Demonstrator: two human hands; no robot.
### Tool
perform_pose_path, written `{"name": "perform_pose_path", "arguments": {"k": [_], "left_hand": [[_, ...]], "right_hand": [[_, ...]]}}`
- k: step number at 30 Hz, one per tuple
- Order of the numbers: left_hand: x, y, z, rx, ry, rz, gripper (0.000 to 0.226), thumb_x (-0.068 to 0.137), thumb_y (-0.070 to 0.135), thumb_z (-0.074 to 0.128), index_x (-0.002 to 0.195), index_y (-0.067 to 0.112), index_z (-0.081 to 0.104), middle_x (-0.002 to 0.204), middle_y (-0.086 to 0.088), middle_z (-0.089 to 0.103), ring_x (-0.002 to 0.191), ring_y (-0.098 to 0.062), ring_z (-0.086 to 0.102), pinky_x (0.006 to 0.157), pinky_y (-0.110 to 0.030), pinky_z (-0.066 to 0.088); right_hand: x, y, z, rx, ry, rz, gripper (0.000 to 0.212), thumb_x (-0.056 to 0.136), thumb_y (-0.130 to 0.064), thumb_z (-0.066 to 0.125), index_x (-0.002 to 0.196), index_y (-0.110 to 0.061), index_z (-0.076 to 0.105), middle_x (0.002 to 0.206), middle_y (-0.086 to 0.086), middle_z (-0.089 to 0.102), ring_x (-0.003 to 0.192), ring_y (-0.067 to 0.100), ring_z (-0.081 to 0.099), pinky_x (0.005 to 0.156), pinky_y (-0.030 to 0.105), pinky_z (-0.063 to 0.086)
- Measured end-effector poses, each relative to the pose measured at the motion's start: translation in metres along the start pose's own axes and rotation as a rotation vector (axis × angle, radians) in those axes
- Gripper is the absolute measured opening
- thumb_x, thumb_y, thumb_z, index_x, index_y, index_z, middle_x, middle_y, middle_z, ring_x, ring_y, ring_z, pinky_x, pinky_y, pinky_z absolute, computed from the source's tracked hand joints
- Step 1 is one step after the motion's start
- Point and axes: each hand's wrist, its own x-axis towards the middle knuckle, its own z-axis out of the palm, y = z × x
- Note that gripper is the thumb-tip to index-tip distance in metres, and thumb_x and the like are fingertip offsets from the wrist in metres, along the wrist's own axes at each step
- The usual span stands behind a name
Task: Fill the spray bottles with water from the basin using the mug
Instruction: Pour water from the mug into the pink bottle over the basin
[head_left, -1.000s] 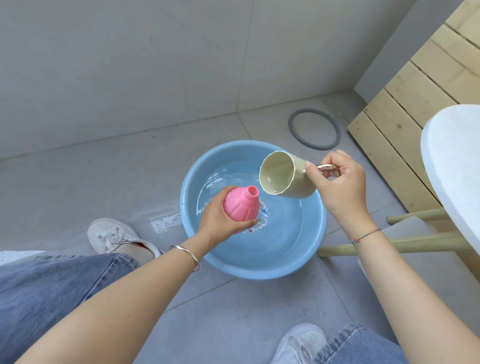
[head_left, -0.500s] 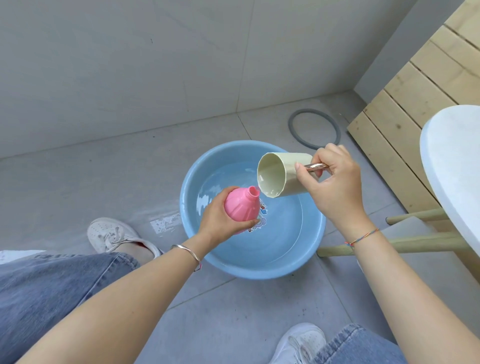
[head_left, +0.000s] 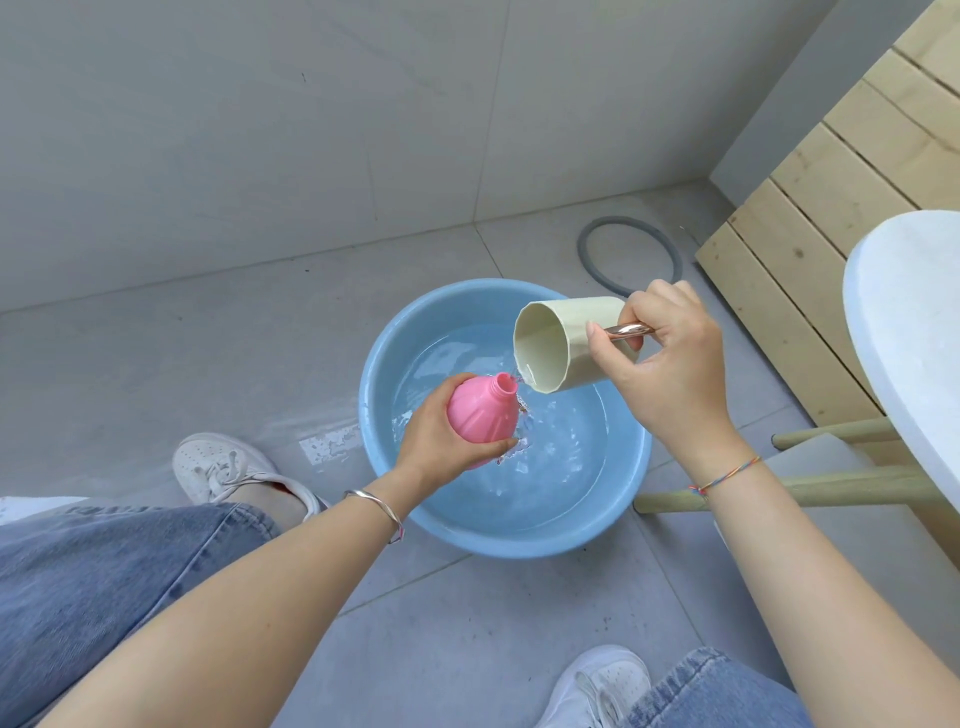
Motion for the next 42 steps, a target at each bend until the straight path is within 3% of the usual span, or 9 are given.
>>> {"name": "perform_pose_path", "arguments": {"k": [13, 16, 24, 32, 35, 39, 42], "left_hand": [[0.0001, 0.0028, 0.0019, 0.0, 0.001, -0.004, 0.08, 0.051, 0.043, 0.094, 0.119, 0.039, 0.052, 0.114, 0.013, 0.061, 0.102, -0.014, 0.059, 0.086, -0.027, 0.049], [-0.0001, 0.0028, 0.0017, -0.005, -0.004, -0.002, 0.08, 0.05, 0.045, 0.094, 0.117, 0.04, 0.051, 0.113, 0.013, 0.061, 0.101, -0.014, 0.06, 0.088, -0.031, 0.051], [-0.0006, 0.0037, 0.0042, -0.001, -0.004, -0.004, 0.081, 0.049, 0.049, 0.093, 0.118, 0.041, 0.052, 0.113, 0.015, 0.061, 0.101, -0.013, 0.06, 0.088, -0.032, 0.052], [-0.0007, 0.0056, 0.0064, -0.005, -0.011, -0.025, 0.084, 0.05, 0.049, 0.093, 0.122, 0.041, 0.051, 0.115, 0.016, 0.059, 0.101, -0.01, 0.058, 0.078, -0.016, 0.046], [-0.0005, 0.0056, 0.0066, -0.004, -0.009, -0.022, 0.084, 0.049, 0.05, 0.094, 0.12, 0.043, 0.051, 0.113, 0.017, 0.06, 0.1, -0.01, 0.059, 0.082, -0.021, 0.049], [-0.0023, 0.0076, 0.0058, -0.007, -0.006, -0.032, 0.08, 0.05, 0.047, 0.094, 0.118, 0.044, 0.051, 0.112, 0.018, 0.059, 0.098, -0.007, 0.058, 0.072, -0.01, 0.043], [-0.0028, 0.0082, 0.0061, -0.02, -0.009, -0.033, 0.08, 0.05, 0.047, 0.094, 0.117, 0.043, 0.052, 0.111, 0.018, 0.059, 0.098, -0.007, 0.058, 0.074, -0.012, 0.045]], "right_hand": [[0.0015, -0.0051, -0.0006, -0.022, 0.003, -0.053, 0.035, 0.076, -0.016, 0.067, 0.06, -0.019, 0.035, 0.063, -0.005, 0.033, 0.068, 0.011, 0.026, 0.068, 0.024, 0.022], [0.0012, -0.005, -0.0002, -0.022, 0.005, -0.063, 0.035, 0.076, -0.016, 0.067, 0.062, -0.02, 0.035, 0.064, -0.006, 0.033, 0.068, 0.011, 0.026, 0.068, 0.023, 0.021], [0.0013, -0.0055, 0.001, -0.046, -0.002, -0.098, 0.036, 0.076, -0.017, 0.068, 0.064, -0.021, 0.034, 0.065, -0.007, 0.031, 0.07, 0.01, 0.023, 0.069, 0.024, 0.022], [0.0016, -0.0068, 0.0024, -0.119, 0.0, -0.164, 0.033, 0.076, -0.015, 0.069, 0.06, -0.011, 0.041, 0.066, -0.006, 0.03, 0.071, 0.009, 0.02, 0.073, 0.023, 0.021], [0.0023, -0.0072, 0.002, -0.133, 0.005, -0.18, 0.032, 0.076, -0.014, 0.069, 0.059, -0.01, 0.042, 0.066, -0.005, 0.03, 0.071, 0.009, 0.02, 0.073, 0.023, 0.021], [0.0019, -0.0084, 0.0026, -0.128, 0.015, -0.201, 0.032, 0.075, -0.013, 0.069, 0.059, -0.01, 0.041, 0.065, -0.005, 0.031, 0.071, 0.009, 0.02, 0.073, 0.022, 0.02], [0.0007, -0.0085, 0.0042, -0.094, 0.038, -0.161, 0.034, 0.075, -0.015, 0.068, 0.059, -0.014, 0.039, 0.064, -0.005, 0.032, 0.07, 0.009, 0.022, 0.071, 0.022, 0.021]]}}
